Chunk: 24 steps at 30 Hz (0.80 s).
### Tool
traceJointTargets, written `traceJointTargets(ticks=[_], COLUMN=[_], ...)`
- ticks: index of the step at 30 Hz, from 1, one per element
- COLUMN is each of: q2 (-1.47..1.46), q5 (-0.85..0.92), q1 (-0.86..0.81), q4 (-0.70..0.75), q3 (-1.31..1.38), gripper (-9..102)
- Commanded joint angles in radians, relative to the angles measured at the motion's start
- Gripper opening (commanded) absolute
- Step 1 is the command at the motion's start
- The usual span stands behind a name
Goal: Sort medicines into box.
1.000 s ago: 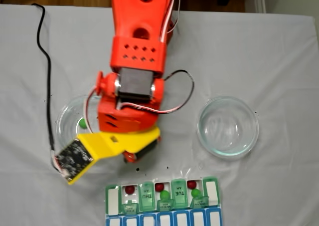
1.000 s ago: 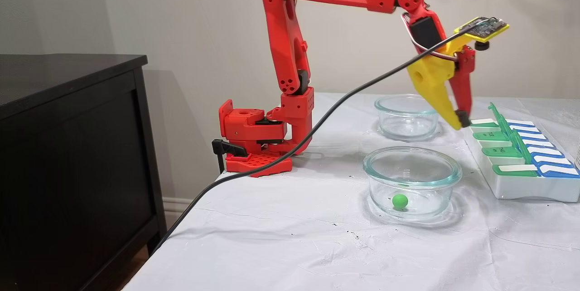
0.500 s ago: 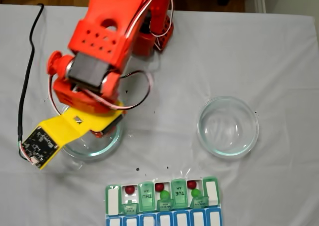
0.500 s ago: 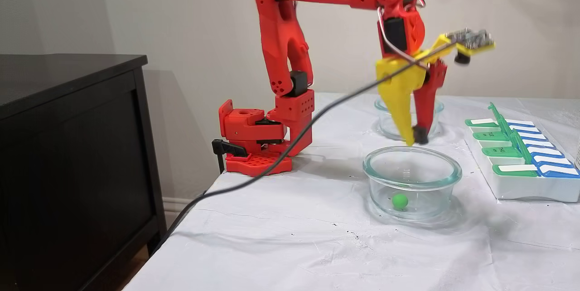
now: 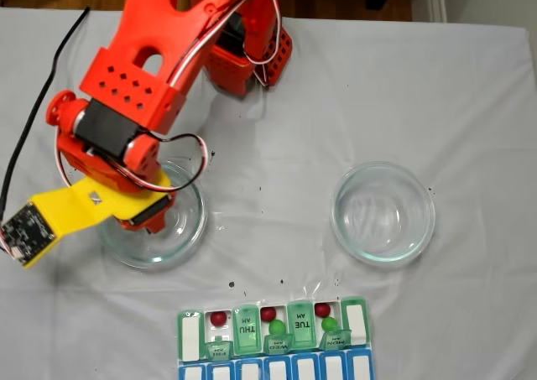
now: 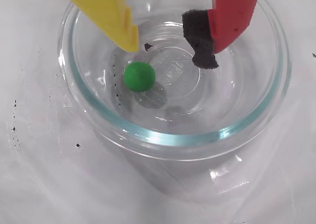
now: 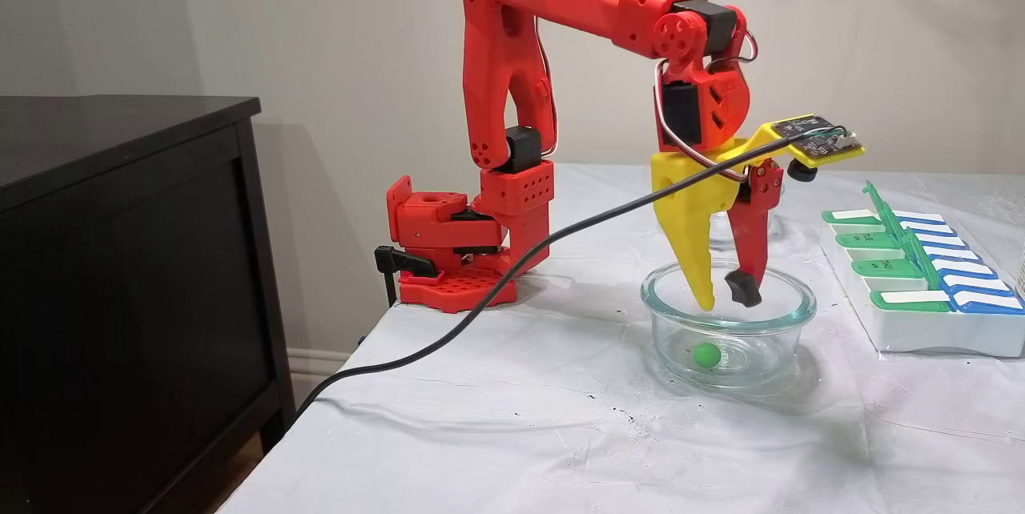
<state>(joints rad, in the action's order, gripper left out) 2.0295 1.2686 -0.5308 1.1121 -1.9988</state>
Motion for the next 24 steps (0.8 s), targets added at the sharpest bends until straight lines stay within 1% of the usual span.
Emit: traceJointTargets(ticks=[1, 9, 19, 24], q2=[0.049, 0.037, 0.026, 0.061], q5=[0.000, 0.012, 0.063, 0.075], q1=[-0.005, -0.021, -0.067, -0.083], q4=[-0.012, -0.008, -0.002, -0.049], q3=[0.021, 0.008, -0.020, -0.077], gripper=[24, 23, 25, 25])
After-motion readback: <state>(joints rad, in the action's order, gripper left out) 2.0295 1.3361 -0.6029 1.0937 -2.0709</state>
